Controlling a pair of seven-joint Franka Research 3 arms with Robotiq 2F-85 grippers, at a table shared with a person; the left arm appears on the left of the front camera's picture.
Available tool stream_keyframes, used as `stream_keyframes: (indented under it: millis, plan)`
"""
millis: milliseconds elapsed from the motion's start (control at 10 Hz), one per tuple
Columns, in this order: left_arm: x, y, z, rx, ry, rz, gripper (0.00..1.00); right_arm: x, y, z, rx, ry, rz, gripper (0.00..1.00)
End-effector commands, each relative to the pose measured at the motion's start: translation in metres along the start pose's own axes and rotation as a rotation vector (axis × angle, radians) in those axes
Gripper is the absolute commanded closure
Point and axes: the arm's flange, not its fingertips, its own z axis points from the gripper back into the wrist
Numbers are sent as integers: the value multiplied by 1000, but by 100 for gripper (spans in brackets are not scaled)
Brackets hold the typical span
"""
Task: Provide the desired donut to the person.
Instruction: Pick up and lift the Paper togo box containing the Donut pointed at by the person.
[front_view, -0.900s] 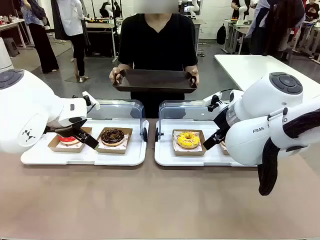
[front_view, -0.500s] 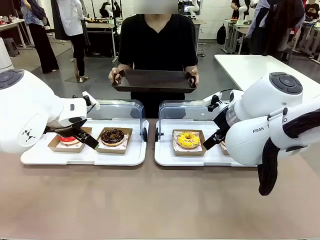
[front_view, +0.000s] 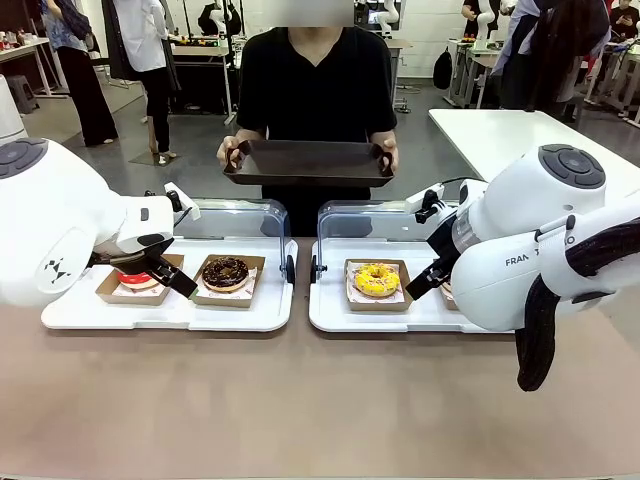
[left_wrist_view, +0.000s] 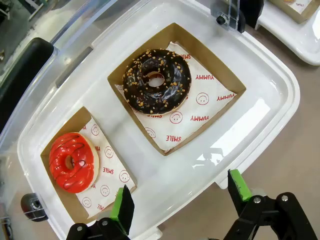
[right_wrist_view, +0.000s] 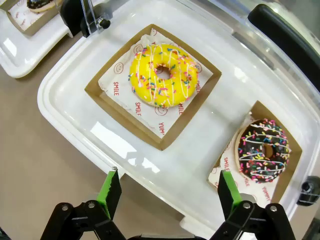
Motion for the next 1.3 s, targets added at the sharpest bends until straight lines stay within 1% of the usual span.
stream_keyframes:
  millis: [0, 400, 500, 600, 700, 800, 900, 1000, 1100, 1200]
  plan:
    - [0, 0, 0, 0, 0, 0, 0, 0, 0, 0, 0, 0, 0, 0]
    - [0, 0, 0, 0, 0, 0, 0, 0, 0, 0, 0, 0, 0, 0]
    - [5, 0, 8, -13, 42, -13, 0, 1, 4, 15, -41, 26, -11, 0]
    - [10, -3, 24, -21, 56, -22, 0, 3, 10, 42, -10, 10, -3, 0]
    - [16, -6, 47, -32, 47, -37, 0, 3, 16, 71, 19, 6, 13, 0]
    - [22, -9, 74, -61, 48, -52, 0, 3, 23, 99, 23, 17, 41, 0]
    - [26, -11, 100, -63, 45, -66, 0, 3, 26, 123, 20, 12, 59, 0]
    - [31, -12, 127, -61, 30, -83, 0, 7, 25, 145, 2, 10, 54, 0]
    - [37, -12, 150, -61, 11, -91, 0, 11, 22, 166, 10, 3, 48, 0]
    - [44, -13, 169, -64, -2, -98, 0, 15, 19, 184, -4, -1, 37, 0]
